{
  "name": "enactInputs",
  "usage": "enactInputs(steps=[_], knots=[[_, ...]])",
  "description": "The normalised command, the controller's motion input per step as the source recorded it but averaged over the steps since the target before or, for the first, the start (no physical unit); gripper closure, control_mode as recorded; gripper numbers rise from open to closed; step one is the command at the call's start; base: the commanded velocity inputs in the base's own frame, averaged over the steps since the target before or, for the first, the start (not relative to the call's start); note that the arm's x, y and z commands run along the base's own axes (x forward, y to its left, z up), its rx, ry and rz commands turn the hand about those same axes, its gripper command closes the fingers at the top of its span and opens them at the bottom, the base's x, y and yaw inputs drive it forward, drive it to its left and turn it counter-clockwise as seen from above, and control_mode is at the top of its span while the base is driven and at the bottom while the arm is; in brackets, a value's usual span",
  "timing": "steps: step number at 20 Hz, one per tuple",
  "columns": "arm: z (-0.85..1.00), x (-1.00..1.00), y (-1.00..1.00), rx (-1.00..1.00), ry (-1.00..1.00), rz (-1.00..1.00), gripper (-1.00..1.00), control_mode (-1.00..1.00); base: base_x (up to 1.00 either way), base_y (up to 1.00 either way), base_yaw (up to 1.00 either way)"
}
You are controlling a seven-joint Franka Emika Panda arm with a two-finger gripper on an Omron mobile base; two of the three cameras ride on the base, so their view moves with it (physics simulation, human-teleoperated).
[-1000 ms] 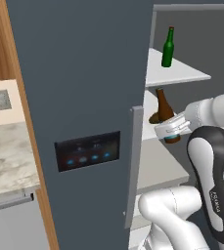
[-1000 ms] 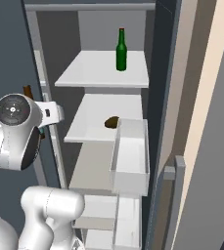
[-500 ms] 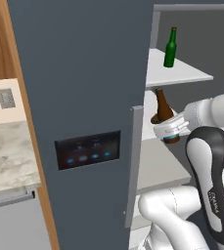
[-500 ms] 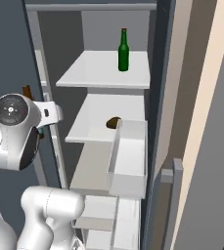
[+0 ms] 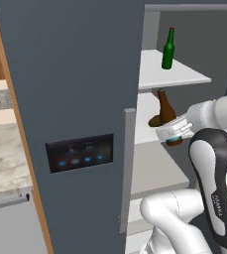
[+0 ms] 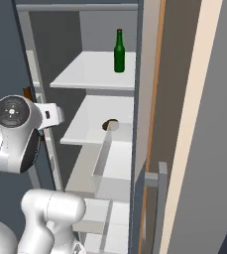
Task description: Place the beers on the top shelf of the fridge to keep them out of children's reach, and place the avocado on lower shelves for easy access.
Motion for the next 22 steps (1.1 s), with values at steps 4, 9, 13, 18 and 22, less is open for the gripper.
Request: enactInputs(steps=[4,9,13,18,22], knots=[[0.00,0.00,0.00,0.00,0.00,0.00,1.00,1.00,0.00,-0.18,0.03],[0.00,0.00,0.00,0.00,0.00,0.00,1.00,1.00,0.00,-0.27,0.04],[0.00,0.00,0.00,0.00,0.00,0.00,1.00,1.00,0.00,-0.34,0.05],[0.00,0.00,0.00,0.00,0.00,0.00,1.00,1.00,0.00,-0.18,0.03],[0.00,0.00,0.00,0.00,0.00,0.00,1.00,-1.00,0.00,0.00,0.00]])
